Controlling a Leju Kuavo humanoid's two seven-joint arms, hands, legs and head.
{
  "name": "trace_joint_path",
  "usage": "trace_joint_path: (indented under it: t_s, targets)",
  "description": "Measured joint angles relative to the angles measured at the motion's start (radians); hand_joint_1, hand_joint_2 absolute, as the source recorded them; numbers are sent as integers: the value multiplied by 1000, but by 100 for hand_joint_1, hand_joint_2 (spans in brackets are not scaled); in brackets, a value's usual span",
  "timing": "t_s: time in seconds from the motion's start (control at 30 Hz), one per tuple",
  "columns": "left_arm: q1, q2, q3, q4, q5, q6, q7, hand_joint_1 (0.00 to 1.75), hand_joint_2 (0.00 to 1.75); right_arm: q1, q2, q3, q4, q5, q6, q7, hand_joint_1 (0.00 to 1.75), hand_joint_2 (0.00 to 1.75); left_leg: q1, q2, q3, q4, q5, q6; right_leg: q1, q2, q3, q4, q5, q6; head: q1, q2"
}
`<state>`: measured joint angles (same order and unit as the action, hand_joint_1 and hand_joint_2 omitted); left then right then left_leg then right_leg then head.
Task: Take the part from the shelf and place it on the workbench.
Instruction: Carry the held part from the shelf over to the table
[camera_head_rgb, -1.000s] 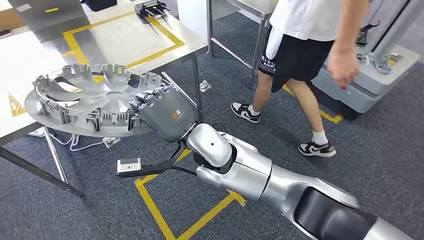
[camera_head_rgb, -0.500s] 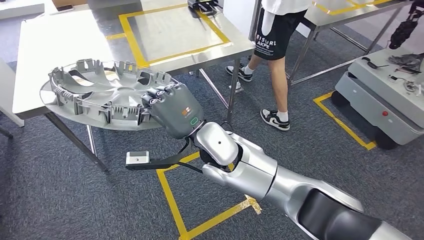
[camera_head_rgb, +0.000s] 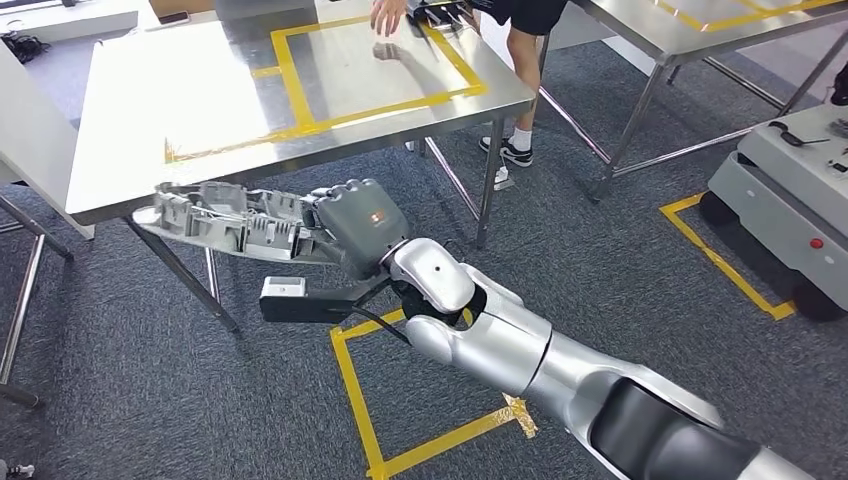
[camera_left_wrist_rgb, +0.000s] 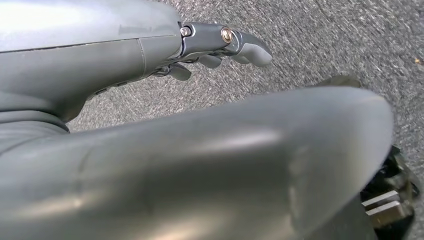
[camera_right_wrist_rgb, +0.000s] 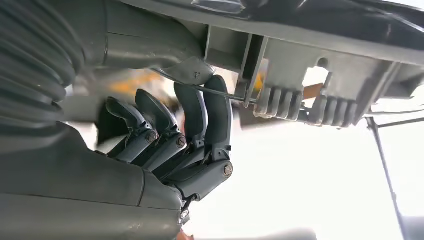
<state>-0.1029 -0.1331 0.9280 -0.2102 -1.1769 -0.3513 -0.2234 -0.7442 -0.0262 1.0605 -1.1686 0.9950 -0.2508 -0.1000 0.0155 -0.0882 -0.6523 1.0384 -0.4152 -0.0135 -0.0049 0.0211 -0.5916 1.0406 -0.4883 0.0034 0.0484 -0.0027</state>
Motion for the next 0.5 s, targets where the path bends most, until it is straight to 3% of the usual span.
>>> trace_joint_path:
  t_s: [0.17,0.33,0.5]
  targets:
    - [-8,-1,-2,0,-20,0,22,0,0,-83,90,-83,270,-109,11,32,162,175,1,3,0,-11,10,-13,0,3,-8,0,8,-8,0,0]
    - [-27,-7,-15,1,-40,0,44,0,0,-262,195,-217,572,-185,68,185,162,175,1,2,-4,-13,16,-16,0,3,-14,1,10,-10,0,0]
    - [-49,-20,-21,1,-35,0,38,0,0,-427,217,-321,751,-201,85,331,162,175,1,2,-8,-11,17,-16,-1,3,-17,1,12,-10,0,0]
